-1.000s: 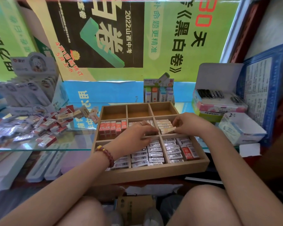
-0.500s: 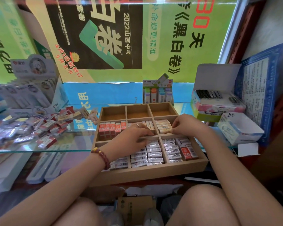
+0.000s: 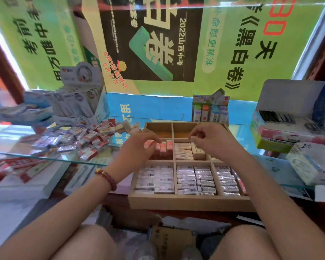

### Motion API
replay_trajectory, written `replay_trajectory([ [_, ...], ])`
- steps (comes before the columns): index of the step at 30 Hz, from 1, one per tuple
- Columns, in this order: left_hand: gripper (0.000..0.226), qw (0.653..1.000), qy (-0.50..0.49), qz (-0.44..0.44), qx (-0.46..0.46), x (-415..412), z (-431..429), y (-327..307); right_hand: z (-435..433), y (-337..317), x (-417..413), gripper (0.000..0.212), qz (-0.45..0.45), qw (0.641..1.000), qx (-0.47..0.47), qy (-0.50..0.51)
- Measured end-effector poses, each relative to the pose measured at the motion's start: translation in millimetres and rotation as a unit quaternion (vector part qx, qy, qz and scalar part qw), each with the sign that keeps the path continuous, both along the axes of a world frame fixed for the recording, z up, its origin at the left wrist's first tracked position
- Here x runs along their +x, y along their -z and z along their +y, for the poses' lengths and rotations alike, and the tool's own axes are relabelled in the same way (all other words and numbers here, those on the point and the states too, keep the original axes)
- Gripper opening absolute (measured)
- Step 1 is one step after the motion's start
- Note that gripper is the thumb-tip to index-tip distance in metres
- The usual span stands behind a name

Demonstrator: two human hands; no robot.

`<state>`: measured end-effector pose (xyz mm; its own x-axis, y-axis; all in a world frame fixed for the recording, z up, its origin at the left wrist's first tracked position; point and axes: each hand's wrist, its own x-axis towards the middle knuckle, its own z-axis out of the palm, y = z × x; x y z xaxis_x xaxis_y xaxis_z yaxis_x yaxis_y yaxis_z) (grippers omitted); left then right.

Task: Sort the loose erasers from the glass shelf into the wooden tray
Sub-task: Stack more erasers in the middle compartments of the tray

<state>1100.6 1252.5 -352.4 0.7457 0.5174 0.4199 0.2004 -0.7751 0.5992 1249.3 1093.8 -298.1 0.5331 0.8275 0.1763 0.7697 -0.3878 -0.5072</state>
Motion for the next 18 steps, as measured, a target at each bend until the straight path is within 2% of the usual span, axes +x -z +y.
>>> replay_trajectory([
  [3,0.019,0.992,-0.115,-0.011,-0.043,-15,37,5,17,-2,-24,0.013,0.001,0.998,-0.002,-0.059],
  [5,0.025,0.988,-0.139,0.026,-0.059,-20,63,9,28,-1,-37,0.015,-0.006,0.996,-0.018,-0.086],
  [8,0.035,0.986,-0.118,0.122,0.004,-20,97,10,44,2,-51,0.017,-0.029,0.993,-0.054,-0.104],
  [12,0.055,0.959,-0.078,0.243,0.120,1,112,15,57,2,-57,0.019,-0.052,0.990,-0.085,-0.102],
  [15,0.052,0.942,-0.089,0.271,0.178,18,114,29,60,7,-52,0.021,-0.064,0.990,-0.097,-0.082],
  [18,0.047,0.947,-0.086,0.270,0.151,27,118,39,60,12,-44,0.021,-0.070,0.990,-0.108,-0.064],
])
